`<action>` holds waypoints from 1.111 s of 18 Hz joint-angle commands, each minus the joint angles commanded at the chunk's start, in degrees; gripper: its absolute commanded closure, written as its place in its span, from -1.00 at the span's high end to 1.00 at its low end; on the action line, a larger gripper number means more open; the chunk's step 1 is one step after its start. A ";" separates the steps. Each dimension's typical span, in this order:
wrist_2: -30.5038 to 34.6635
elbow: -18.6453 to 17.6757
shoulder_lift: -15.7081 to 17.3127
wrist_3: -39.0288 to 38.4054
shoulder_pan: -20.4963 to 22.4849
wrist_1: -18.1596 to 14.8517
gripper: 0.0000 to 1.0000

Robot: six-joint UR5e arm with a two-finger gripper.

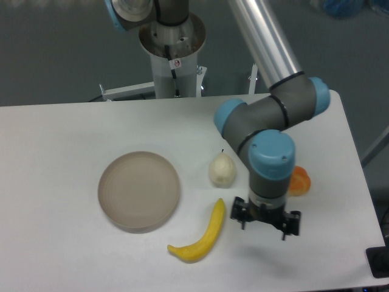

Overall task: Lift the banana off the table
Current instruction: 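Lower the gripper onto the banana's stem end, then close the gripper around the banana's stem end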

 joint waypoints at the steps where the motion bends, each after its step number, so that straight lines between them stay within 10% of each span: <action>1: -0.09 -1.14 -0.26 -0.96 -0.52 0.35 1.00; 10: 0.44 -4.57 -3.34 -2.20 -3.69 7.55 1.00; 20: 0.70 -6.34 -3.34 -2.20 -3.87 8.18 1.00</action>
